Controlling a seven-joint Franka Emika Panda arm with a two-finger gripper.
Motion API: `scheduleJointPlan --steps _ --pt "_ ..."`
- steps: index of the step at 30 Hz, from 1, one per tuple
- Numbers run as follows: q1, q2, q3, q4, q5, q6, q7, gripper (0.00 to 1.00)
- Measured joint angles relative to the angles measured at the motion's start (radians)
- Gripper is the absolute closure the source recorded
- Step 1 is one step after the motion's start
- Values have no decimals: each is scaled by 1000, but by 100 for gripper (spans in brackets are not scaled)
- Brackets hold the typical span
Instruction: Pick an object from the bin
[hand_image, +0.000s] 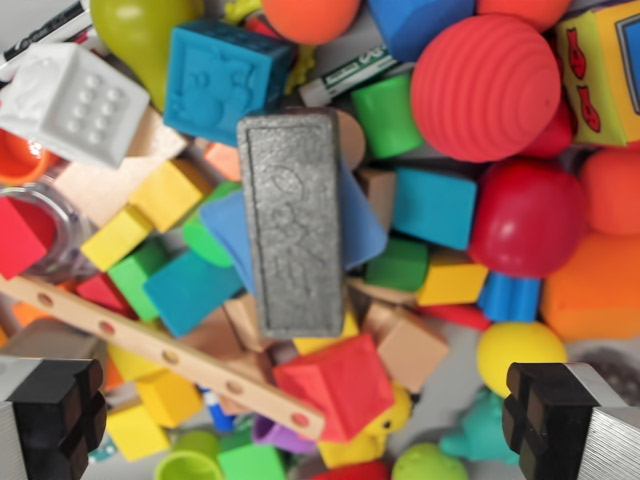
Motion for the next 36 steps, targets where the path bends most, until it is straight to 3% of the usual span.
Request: scheduleJointPlan --steps 12,36 --pt "9 48 4 -43 -1 94 -2 0" --pt "22 209 7 -95 -4 310 -7 0"
